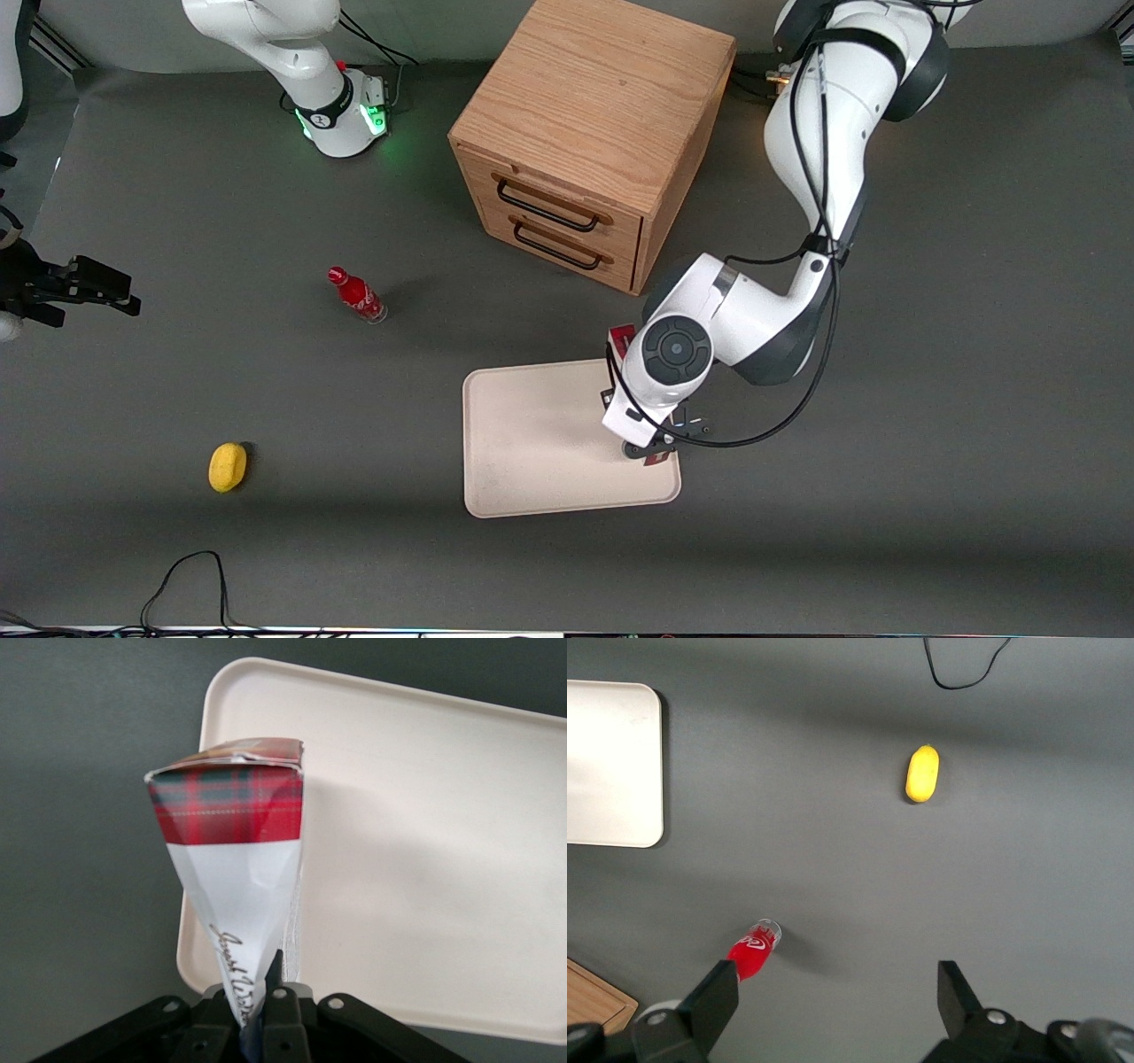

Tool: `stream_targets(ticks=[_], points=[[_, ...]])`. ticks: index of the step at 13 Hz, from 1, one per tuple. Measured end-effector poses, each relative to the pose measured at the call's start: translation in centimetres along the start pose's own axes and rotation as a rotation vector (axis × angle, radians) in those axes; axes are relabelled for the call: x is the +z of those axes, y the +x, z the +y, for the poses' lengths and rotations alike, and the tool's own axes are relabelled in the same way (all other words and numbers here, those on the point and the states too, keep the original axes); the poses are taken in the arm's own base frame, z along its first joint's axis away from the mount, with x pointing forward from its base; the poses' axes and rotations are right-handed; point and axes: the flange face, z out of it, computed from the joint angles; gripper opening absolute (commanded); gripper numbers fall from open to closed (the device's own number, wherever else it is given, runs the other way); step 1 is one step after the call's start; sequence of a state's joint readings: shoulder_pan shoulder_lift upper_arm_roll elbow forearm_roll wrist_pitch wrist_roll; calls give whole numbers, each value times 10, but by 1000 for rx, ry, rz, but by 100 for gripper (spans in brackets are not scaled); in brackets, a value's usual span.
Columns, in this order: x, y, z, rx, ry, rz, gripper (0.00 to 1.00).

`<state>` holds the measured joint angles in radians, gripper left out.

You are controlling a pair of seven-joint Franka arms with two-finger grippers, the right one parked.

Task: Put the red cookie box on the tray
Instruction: 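Carry the held box over the cream tray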

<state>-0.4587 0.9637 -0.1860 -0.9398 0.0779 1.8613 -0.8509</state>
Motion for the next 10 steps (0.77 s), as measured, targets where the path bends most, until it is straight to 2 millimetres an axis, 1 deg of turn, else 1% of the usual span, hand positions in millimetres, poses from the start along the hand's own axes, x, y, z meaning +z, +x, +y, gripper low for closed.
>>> stream_targets(ticks=[2,4,5,10], points=[[21,2,0,29,10,0,0],[35,4,0,55,18,9,0],[37,5,0,60,16,11,0],[38,5,0,80,18,14,0]])
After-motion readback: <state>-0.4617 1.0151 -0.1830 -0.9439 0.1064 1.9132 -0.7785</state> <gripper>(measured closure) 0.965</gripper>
